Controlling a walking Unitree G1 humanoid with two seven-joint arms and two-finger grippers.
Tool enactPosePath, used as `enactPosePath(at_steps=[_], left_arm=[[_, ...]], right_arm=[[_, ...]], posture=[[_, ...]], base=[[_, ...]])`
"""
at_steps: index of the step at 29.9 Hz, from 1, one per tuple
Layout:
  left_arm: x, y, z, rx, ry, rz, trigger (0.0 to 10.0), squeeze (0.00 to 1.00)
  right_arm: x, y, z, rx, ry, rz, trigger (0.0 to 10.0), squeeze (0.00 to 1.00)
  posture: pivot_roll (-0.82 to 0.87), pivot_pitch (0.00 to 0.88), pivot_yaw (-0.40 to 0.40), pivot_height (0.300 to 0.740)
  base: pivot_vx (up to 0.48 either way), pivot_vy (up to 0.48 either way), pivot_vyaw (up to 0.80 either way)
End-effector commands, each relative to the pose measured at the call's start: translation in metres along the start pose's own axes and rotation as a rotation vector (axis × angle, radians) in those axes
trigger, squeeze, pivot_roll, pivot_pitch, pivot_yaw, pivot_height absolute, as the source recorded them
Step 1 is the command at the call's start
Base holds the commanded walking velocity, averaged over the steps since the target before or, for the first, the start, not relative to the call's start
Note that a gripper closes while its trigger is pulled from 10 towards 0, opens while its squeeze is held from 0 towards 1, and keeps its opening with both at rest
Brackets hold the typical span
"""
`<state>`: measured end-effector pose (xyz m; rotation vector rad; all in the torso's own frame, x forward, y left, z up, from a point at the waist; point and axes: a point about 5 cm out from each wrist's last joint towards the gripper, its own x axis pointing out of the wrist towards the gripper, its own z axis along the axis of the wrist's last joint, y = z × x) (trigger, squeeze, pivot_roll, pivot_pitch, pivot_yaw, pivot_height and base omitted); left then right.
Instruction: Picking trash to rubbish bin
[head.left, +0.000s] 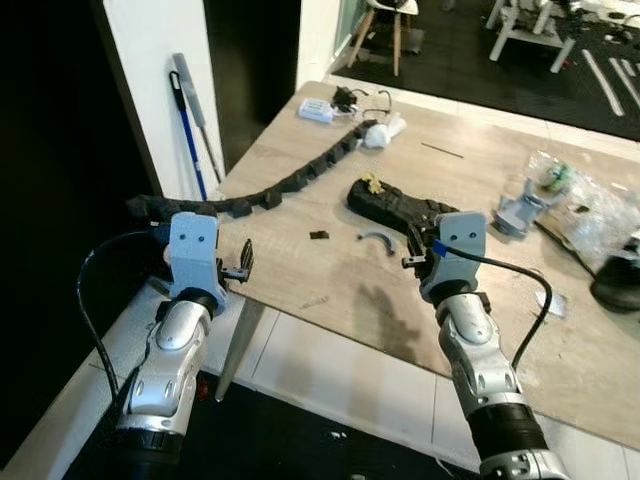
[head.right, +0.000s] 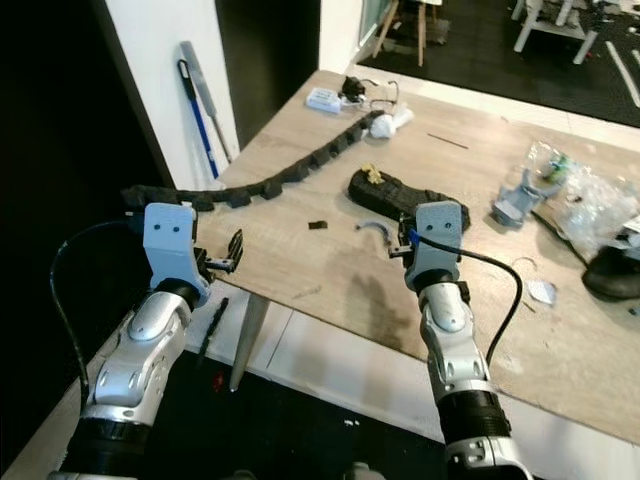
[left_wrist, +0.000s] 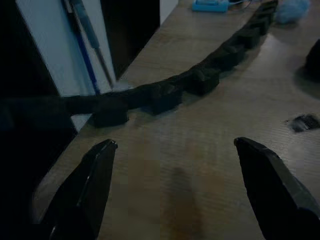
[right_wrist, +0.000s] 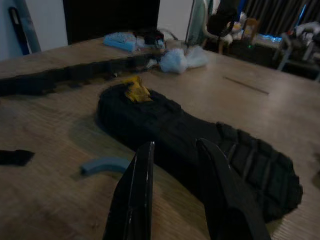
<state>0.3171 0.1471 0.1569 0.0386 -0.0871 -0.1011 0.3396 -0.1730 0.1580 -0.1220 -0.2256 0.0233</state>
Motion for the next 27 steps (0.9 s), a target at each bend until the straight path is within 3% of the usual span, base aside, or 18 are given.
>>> enactPosePath(at_steps=[1, 11, 19, 23, 27], left_arm=[[-0.002, -0.002, -0.002, 0.007, 0.006, -0.009, 10.0, 0.00], [-0.005, -0.008, -0.004, 0.010, 0.007, -0.035, 10.0, 0.00], [-0.007, -0.009, -0.004, 0.023, -0.001, -0.056, 10.0, 0.00], [-0.008, -0.014, 0.001, -0.021, -0.036, -0.120, 10.0, 0.00], [-0.013, -0.025, 0.004, 0.003, -0.059, -0.236, 10.0, 0.00]], right_arm=[[-0.001, -0.004, -0.001, -0.008, 0.006, -0.008, 10.0, 0.00], [-0.006, -0.002, -0.006, -0.003, 0.033, 0.028, 10.0, 0.00], [-0.011, 0.002, -0.015, -0.043, 0.140, 0.119, 10.0, 0.00], [-0.011, -0.001, -0.014, -0.056, 0.156, 0.169, 10.0, 0.00], [-0.013, -0.001, -0.011, -0.033, 0.178, 0.249, 10.0, 0.00]], posture=[[0.01, 0.130, -0.029, 0.740], [0.00, 0.108, -0.034, 0.740], [-0.01, 0.077, -0.036, 0.740], [-0.02, 0.066, -0.037, 0.740], [-0.03, 0.056, -0.037, 0.740]], base=[[0.304, 0.000, 0.00], [0.303, 0.000, 0.00], [0.300, 0.000, 0.00], [0.206, 0.000, 0.00], [0.000, 0.000, 0.00]])
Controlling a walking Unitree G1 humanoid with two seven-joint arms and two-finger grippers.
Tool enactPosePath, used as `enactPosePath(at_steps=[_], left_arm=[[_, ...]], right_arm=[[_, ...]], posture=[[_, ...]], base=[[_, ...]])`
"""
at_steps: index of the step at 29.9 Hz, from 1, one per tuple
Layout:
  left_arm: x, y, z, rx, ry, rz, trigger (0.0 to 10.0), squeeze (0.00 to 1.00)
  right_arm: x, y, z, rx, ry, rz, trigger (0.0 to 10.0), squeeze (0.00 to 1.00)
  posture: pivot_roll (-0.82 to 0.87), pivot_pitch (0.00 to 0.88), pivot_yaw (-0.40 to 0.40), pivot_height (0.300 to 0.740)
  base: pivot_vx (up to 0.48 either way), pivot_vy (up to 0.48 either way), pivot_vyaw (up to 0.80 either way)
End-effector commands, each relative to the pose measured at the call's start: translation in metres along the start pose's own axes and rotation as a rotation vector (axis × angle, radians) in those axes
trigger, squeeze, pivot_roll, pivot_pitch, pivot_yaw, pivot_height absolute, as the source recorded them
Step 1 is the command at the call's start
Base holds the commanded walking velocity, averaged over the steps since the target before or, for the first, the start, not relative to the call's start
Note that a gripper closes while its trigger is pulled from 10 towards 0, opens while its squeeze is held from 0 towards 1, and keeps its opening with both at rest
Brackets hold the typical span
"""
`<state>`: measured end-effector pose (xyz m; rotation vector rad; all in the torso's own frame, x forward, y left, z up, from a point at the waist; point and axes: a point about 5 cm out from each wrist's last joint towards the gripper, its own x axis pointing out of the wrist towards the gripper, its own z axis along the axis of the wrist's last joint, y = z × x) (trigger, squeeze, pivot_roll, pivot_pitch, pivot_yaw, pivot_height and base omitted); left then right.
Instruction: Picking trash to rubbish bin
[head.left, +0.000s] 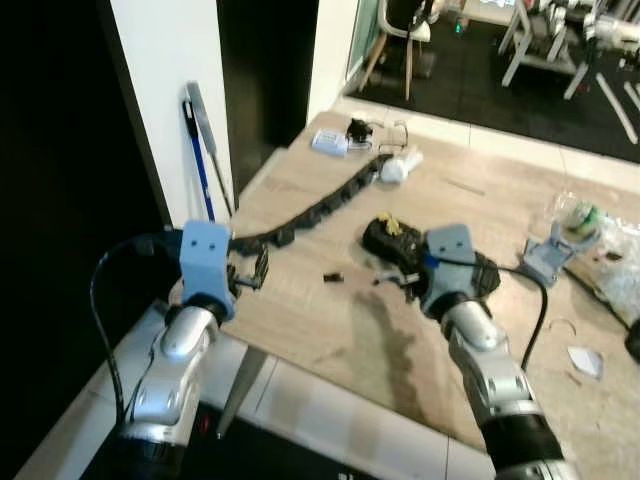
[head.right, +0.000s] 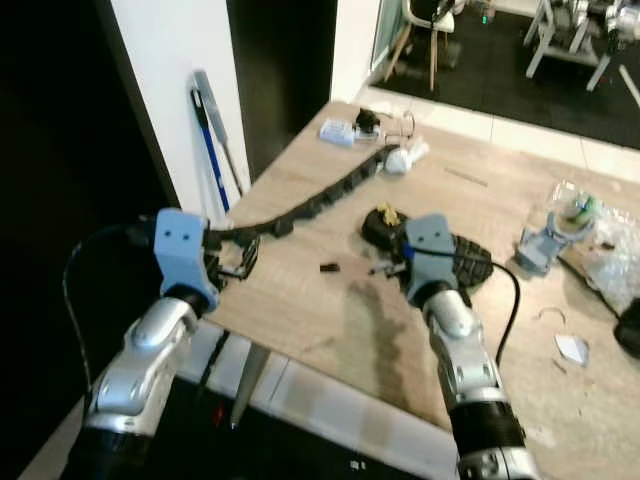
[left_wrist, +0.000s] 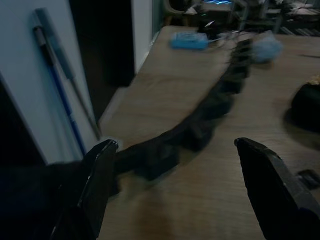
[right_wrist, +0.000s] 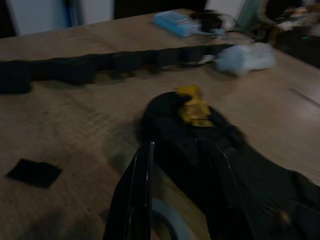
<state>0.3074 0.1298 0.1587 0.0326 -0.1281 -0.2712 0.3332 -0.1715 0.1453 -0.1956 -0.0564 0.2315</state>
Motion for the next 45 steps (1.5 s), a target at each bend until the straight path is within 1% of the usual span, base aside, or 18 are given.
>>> enactPosePath(at_steps=[1, 2, 4, 5, 6, 8, 11, 18, 22, 23, 25, 29, 31, 33, 36, 38, 41, 45], left_arm=[[-0.004, -0.008, 0.000, 0.014, -0.012, -0.067, 10.0, 0.00], [-0.005, -0.012, 0.001, 0.028, -0.022, -0.103, 10.0, 0.00], [-0.006, -0.018, 0.002, 0.026, -0.028, -0.143, 10.0, 0.00], [-0.006, -0.019, 0.002, 0.036, -0.031, -0.154, 10.0, 0.00], [-0.007, -0.021, 0.002, 0.037, -0.029, -0.169, 10.0, 0.00], [-0.007, -0.022, 0.002, 0.042, -0.030, -0.177, 10.0, 0.00], [-0.008, -0.024, 0.001, 0.040, -0.029, -0.197, 10.0, 0.00], [-0.009, -0.026, 0.002, 0.035, -0.026, -0.243, 10.0, 0.00], [-0.013, -0.037, 0.006, 0.008, -0.040, -0.349, 10.0, 0.00], [-0.013, -0.037, 0.006, 0.008, -0.040, -0.349, 10.0, 0.00], [-0.013, -0.041, 0.007, -0.002, -0.048, -0.385, 10.0, 0.00], [-0.014, -0.045, 0.008, -0.009, -0.046, -0.441, 10.0, 0.00], [-0.015, -0.046, 0.009, 0.003, -0.045, -0.481, 10.0, 0.00], [-0.015, -0.047, 0.009, 0.006, -0.045, -0.494, 10.0, 0.00], [-0.017, -0.049, 0.009, 0.023, -0.034, -0.554, 10.0, 0.00], [-0.019, -0.050, 0.009, 0.032, -0.032, -0.595, 10.0, 0.00], [-0.020, -0.053, 0.008, 0.040, -0.022, -0.641, 10.0, 0.00], [-0.021, -0.055, 0.006, 0.049, -0.010, -0.681, 10.0, 0.00]], right_arm=[[-0.005, -0.003, -0.002, 0.015, 0.020, 0.026, 10.0, 0.00], [-0.005, -0.003, -0.002, 0.015, 0.039, 0.049, 10.0, 0.00], [-0.007, -0.003, -0.004, 0.014, 0.064, 0.072, 10.0, 0.00], [-0.007, -0.003, -0.005, 0.020, 0.074, 0.080, 10.0, 0.22], [-0.008, -0.005, -0.006, 0.025, 0.081, 0.074, 10.0, 1.00], [-0.008, -0.006, -0.007, 0.031, 0.087, 0.070, 10.0, 1.00], [-0.010, -0.006, -0.012, 0.067, 0.111, 0.081, 10.0, 1.00], [-0.013, -0.004, -0.018, 0.068, 0.157, 0.122, 10.0, 1.00], [-0.013, -0.011, -0.025, 0.087, 0.183, 0.086, 10.0, 1.00], [-0.013, -0.011, -0.025, 0.087, 0.183, 0.086, 10.0, 1.00], [-0.012, -0.014, -0.028, 0.061, 0.184, 0.085, 10.0, 1.00], [-0.010, -0.018, -0.033, 0.061, 0.191, 0.076, 10.0, 1.00], [-0.008, -0.020, -0.036, 0.054, 0.201, 0.078, 10.0, 1.00], [-0.007, -0.021, -0.036, 0.051, 0.203, 0.079, 10.0, 1.00], [-0.004, -0.023, -0.038, 0.049, 0.206, 0.087, 10.0, 1.00], [0.000, -0.025, -0.038, 0.060, 0.198, 0.086, 10.0, 1.00], [0.003, -0.029, -0.042, 0.077, 0.215, 0.083, 10.0, 1.00], [0.005, -0.030, -0.045, 0.100, 0.234, 0.092, 10.0, 1.00]], posture=[[-0.03, 0.056, -0.037, 0.740], [-0.03, 0.054, -0.038, 0.740], [-0.03, 0.054, -0.038, 0.740], [-0.03, 0.054, -0.038, 0.740], [-0.03, 0.054, -0.038, 0.740], [-0.03, 0.060, -0.040, 0.740], [-0.03, 0.065, -0.039, 0.740], [-0.03, 0.071, -0.038, 0.740], [-0.03, 0.081, -0.034, 0.740], [-0.03, 0.081, -0.034, 0.740], [-0.02, 0.087, -0.032, 0.740], [-0.02, 0.095, -0.030, 0.740], [-0.01, 0.102, -0.029, 0.740], [-0.01, 0.106, -0.028, 0.740], [0.00, 0.115, -0.024, 0.740], [0.00, 0.127, -0.014, 0.740], [0.00, 0.137, -0.010, 0.740], [0.00, 0.150, -0.008, 0.740]], base=[[0.000, 0.000, 0.00], [0.000, 0.000, 0.00], [0.000, 0.000, 0.00], [0.000, 0.000, 0.00], [0.000, 0.000, 0.00], [0.000, 0.000, 0.00], [0.000, 0.000, 0.00], [0.000, 0.000, 0.00], [0.000, 0.000, 0.00], [0.000, 0.000, 0.00], [0.000, 0.000, 0.00], [0.000, 0.000, 0.00], [0.000, 0.000, 0.00], [0.000, 0.000, 0.00], [0.000, 0.000, 0.00], [0.000, 0.000, 0.00], [0.000, 0.000, 0.00], [0.000, 0.000, 0.00]])
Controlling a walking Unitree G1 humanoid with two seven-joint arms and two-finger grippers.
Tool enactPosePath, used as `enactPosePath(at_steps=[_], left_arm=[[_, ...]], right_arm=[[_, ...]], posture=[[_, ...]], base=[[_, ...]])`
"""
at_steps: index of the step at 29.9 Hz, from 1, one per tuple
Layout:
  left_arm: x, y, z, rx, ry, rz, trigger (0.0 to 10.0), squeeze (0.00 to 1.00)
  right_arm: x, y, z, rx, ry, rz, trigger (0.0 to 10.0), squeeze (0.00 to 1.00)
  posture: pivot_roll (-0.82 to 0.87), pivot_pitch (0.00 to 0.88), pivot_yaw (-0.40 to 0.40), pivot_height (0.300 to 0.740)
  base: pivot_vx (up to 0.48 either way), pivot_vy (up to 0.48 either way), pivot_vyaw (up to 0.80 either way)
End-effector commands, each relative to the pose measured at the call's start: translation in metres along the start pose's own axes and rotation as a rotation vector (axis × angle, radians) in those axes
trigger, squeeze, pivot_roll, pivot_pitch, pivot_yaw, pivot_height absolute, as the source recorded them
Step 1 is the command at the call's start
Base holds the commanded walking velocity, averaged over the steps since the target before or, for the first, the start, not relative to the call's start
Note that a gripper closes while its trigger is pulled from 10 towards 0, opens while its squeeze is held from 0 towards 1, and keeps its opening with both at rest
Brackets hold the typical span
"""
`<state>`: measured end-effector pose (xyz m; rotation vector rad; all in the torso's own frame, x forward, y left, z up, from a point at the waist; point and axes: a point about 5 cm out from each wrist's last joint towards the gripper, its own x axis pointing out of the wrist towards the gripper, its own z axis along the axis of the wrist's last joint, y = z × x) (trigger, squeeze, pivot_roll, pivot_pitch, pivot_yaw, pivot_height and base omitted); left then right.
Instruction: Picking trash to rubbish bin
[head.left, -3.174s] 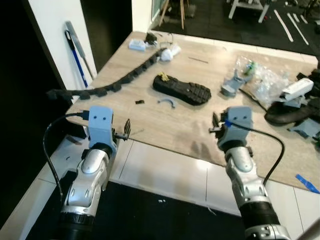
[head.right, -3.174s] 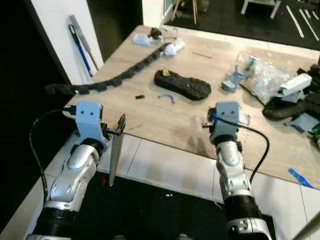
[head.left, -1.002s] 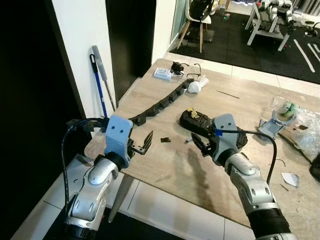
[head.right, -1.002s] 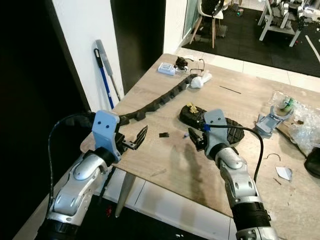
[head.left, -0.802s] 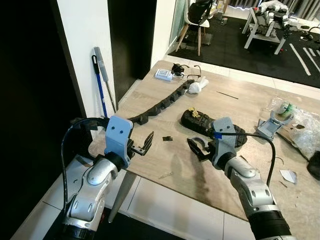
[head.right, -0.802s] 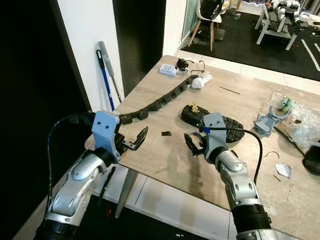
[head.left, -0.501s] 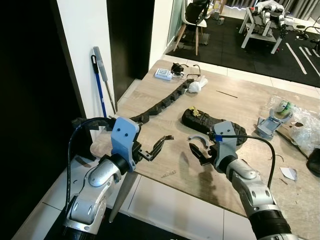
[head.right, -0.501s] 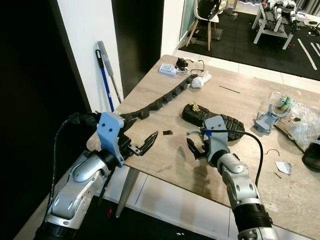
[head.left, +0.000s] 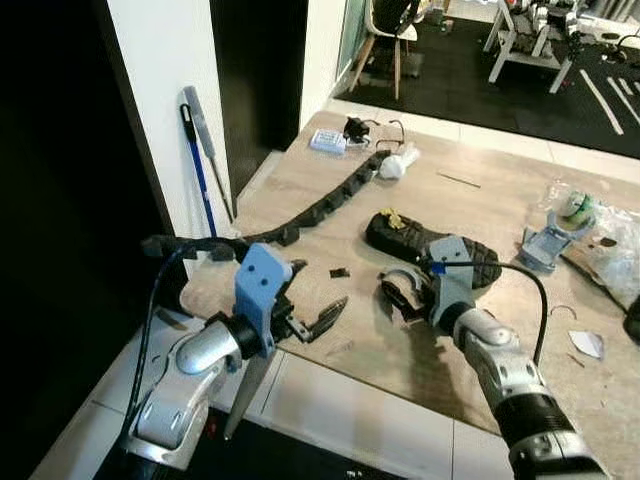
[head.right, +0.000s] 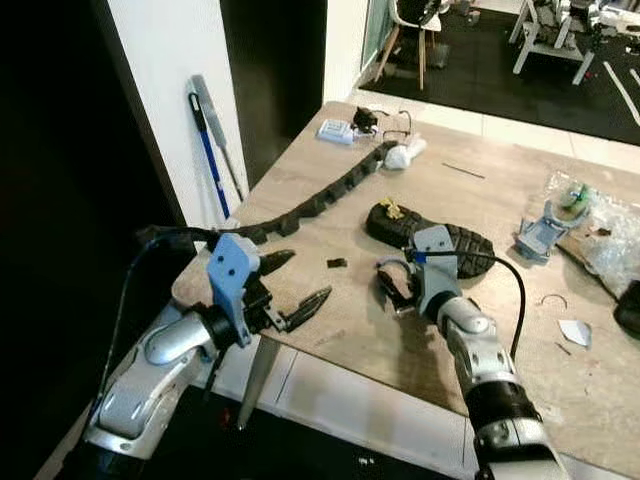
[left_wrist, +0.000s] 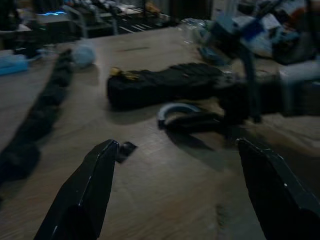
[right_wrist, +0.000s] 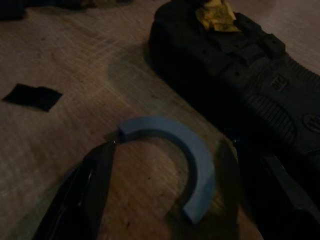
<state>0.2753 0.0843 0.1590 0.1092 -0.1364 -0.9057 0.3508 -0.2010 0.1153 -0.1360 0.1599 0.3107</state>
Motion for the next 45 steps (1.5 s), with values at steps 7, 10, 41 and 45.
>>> enactPosePath(at_steps=[7, 10, 41, 45], left_arm=[[-0.001, -0.004, -0.001, 0.028, 0.039, -0.091, 10.0, 0.00], [-0.002, -0.003, -0.001, 0.024, 0.041, -0.096, 10.0, 0.00], [-0.002, -0.007, -0.004, 0.035, 0.067, -0.119, 10.0, 0.00], [-0.002, -0.009, -0.006, 0.035, 0.073, -0.126, 10.0, 0.00]], right_arm=[[0.001, -0.010, -0.009, 0.058, 0.045, 0.006, 10.0, 1.00], [0.005, -0.009, -0.007, 0.042, 0.059, 0.045, 10.0, 1.00], [0.005, 0.004, -0.035, 0.117, 0.322, 0.194, 0.0, 0.00], [0.008, 0.006, -0.032, 0.217, 0.294, 0.194, 0.0, 0.00]], posture=[[0.01, 0.175, 0.005, 0.740], [0.01, 0.184, 0.011, 0.740], [0.00, 0.185, -0.010, 0.740], [0.00, 0.180, -0.009, 0.740]], base=[[0.000, 0.000, 0.00], [0.000, 0.000, 0.00], [0.000, 0.000, 0.00], [0.000, 0.000, 0.00]])
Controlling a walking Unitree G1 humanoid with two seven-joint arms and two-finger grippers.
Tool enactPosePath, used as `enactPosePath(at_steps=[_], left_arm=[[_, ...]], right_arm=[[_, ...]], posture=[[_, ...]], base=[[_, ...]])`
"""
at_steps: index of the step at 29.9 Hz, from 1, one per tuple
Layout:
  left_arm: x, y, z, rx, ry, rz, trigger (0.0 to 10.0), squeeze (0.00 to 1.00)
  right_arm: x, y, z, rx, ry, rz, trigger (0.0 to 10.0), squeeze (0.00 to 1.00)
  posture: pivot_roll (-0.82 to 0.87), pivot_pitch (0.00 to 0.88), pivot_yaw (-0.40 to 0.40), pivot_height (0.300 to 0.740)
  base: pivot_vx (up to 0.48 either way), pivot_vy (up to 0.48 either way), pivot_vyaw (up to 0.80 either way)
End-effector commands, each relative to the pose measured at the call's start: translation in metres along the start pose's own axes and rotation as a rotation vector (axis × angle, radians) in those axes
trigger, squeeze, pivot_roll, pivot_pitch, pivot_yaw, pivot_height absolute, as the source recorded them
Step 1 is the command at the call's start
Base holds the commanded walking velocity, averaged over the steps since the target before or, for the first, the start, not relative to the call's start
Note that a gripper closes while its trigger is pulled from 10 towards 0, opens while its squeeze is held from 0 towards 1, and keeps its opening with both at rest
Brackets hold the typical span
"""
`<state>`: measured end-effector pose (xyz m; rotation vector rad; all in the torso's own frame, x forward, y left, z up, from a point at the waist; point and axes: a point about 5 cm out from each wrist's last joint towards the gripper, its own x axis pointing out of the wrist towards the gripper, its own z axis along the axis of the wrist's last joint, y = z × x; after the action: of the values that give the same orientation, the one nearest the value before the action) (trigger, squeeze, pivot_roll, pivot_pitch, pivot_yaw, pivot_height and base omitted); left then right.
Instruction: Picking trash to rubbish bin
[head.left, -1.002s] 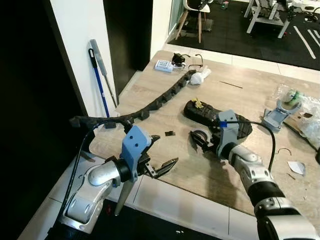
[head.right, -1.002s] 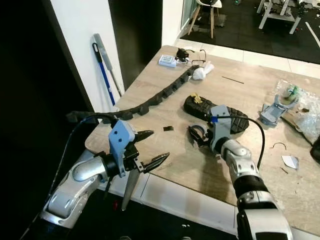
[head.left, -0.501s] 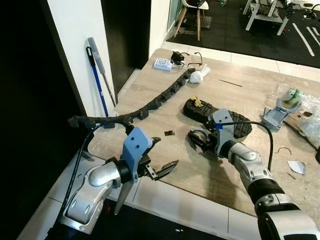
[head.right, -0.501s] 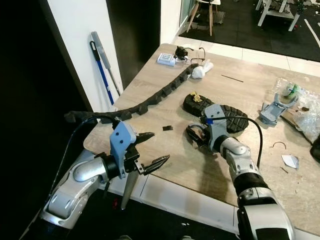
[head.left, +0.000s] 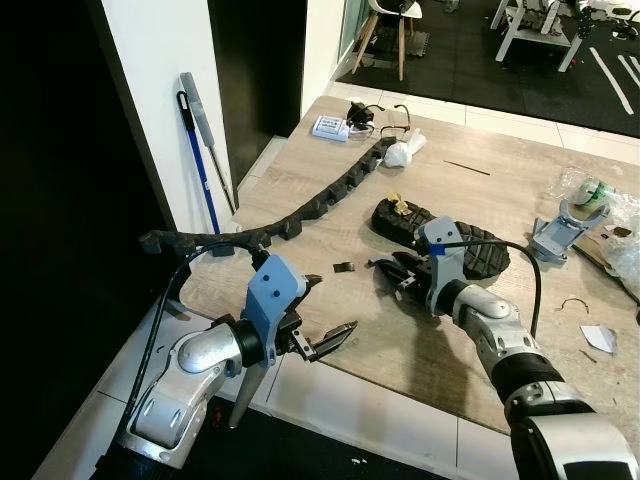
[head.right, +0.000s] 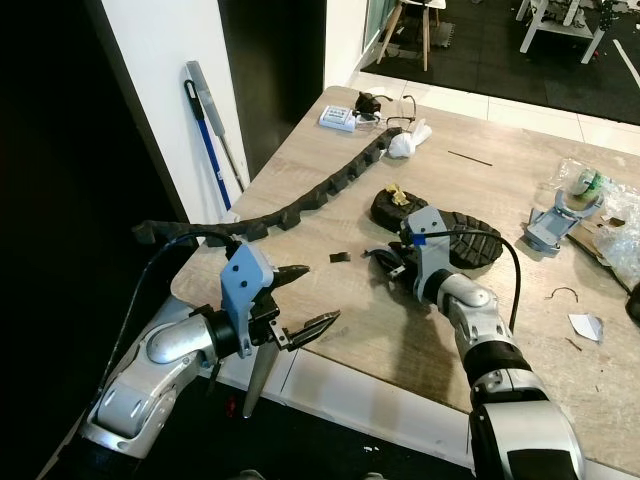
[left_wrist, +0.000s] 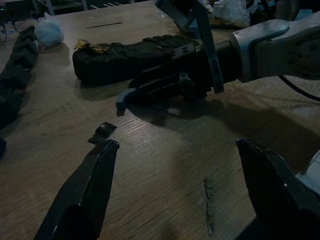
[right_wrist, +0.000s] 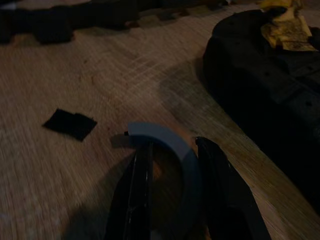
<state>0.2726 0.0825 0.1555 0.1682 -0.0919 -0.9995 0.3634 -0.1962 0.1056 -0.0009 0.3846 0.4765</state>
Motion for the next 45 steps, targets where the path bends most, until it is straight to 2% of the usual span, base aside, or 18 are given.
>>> enactPosePath(at_steps=[1, 8, 10, 11, 16, 23, 28, 31, 33, 34, 35, 36, 37, 38, 39, 40, 43, 45], left_arm=[[0.000, -0.005, -0.003, 0.007, 0.019, -0.026, 10.0, 0.00], [0.001, -0.003, -0.002, 0.013, 0.017, -0.019, 10.0, 0.00], [0.000, 0.000, -0.002, 0.020, 0.020, -0.009, 10.0, 0.00], [0.000, 0.000, -0.002, 0.020, 0.020, -0.009, 10.0, 0.00], [-0.001, 0.002, 0.000, 0.005, 0.004, -0.002, 10.0, 0.00], [0.000, 0.002, 0.002, 0.001, -0.006, 0.003, 10.0, 0.00], [0.001, 0.004, 0.006, -0.029, -0.039, 0.024, 10.0, 0.00], [-0.001, 0.010, 0.007, -0.057, -0.063, 0.092, 10.0, 0.00], [-0.005, 0.022, 0.005, -0.040, -0.060, 0.227, 10.0, 0.00], [-0.005, 0.022, 0.005, -0.040, -0.060, 0.227, 10.0, 0.00], [-0.009, 0.032, 0.005, -0.042, -0.071, 0.335, 10.0, 0.00], [-0.015, 0.041, 0.004, -0.042, -0.079, 0.439, 10.0, 0.00], [-0.015, 0.041, 0.004, -0.042, -0.079, 0.439, 10.0, 0.00], [-0.021, 0.049, 0.004, -0.074, -0.090, 0.540, 10.0, 0.00], [-0.030, 0.056, 0.005, -0.068, -0.100, 0.653, 10.0, 0.00], [-0.030, 0.056, 0.005, -0.068, -0.100, 0.653, 10.0, 0.00], [-0.055, 0.064, 0.002, -0.066, -0.066, 0.883, 10.0, 0.00], [-0.059, 0.064, 0.001, -0.071, -0.056, 0.911, 10.0, 0.00]], right_arm=[[-0.001, 0.002, -0.024, 0.082, 0.088, 0.008, 0.0, 0.00], [0.002, 0.006, 0.007, 0.158, -0.051, 0.087, 0.0, 0.00], [0.001, 0.007, 0.033, 0.184, -0.147, 0.129, 0.0, 0.00], [0.001, 0.007, 0.033, 0.184, -0.147, 0.129, 0.0, 0.00], [-0.013, 0.009, 0.092, 0.197, -0.329, 0.235, 0.0, 0.00], [-0.020, 0.013, 0.110, 0.217, -0.385, 0.298, 0.0, 0.00], [-0.028, 0.018, 0.122, 0.312, -0.437, 0.378, 0.0, 0.00], [-0.035, 0.026, 0.126, 0.255, -0.493, 0.414, 0.0, 0.00], [-0.039, 0.035, 0.130, 0.138, -0.553, 0.359, 0.0, 0.00], [-0.039, 0.035, 0.130, 0.138, -0.553, 0.359, 0.0, 0.00], [-0.040, 0.040, 0.132, 0.072, -0.587, 0.306, 0.0, 0.00], [-0.041, 0.045, 0.133, 0.021, -0.623, 0.240, 5.2, 0.00], [-0.041, 0.045, 0.133, 0.021, -0.623, 0.240, 5.2, 0.00], [-0.042, 0.049, 0.134, -0.018, -0.667, 0.171, 10.0, 0.00], [-0.045, 0.053, 0.134, -0.065, -0.718, 0.086, 10.0, 0.00], [-0.045, 0.053, 0.134, -0.065, -0.718, 0.086, 10.0, 0.00], [-0.056, 0.054, 0.124, -0.124, -0.776, -0.119, 10.0, 0.00], [-0.058, 0.054, 0.121, -0.144, -0.772, -0.150, 10.0, 0.00]], posture=[[0.00, 0.180, -0.009, 0.740], [0.00, 0.171, -0.011, 0.740], [0.00, 0.171, -0.011, 0.740], [0.00, 0.171, -0.011, 0.740], [-0.01, 0.162, -0.013, 0.740], [-0.01, 0.153, -0.016, 0.740], [-0.01, 0.144, -0.018, 0.740], [-0.01, 0.133, -0.020, 0.740], [-0.01, 0.123, -0.021, 0.740], [-0.01, 0.123, -0.021, 0.740], [-0.02, 0.116, -0.021, 0.740], [-0.02, 0.108, -0.023, 0.740], [-0.02, 0.108, -0.023, 0.740], [-0.02, 0.105, -0.024, 0.740], [-0.02, 0.103, -0.025, 0.740], [-0.02, 0.103, -0.025, 0.740], [-0.01, 0.089, -0.034, 0.740], [-0.01, 0.089, -0.036, 0.740]], base=[[0.000, 0.000, 0.00], [0.000, 0.000, 0.00], [0.000, 0.000, 0.00], [0.000, 0.000, 0.00], [0.000, 0.000, 0.00], [0.000, 0.000, 0.00], [0.000, 0.000, 0.00], [0.000, 0.000, 0.00], [0.000, 0.000, 0.00], [0.000, 0.000, 0.00], [0.000, 0.000, 0.00], [0.000, 0.000, 0.00], [0.000, 0.000, 0.00], [0.000, 0.000, 0.00], [0.000, 0.000, 0.00], [0.000, 0.000, 0.00], [0.000, 0.000, 0.00], [0.000, 0.000, 0.00]])
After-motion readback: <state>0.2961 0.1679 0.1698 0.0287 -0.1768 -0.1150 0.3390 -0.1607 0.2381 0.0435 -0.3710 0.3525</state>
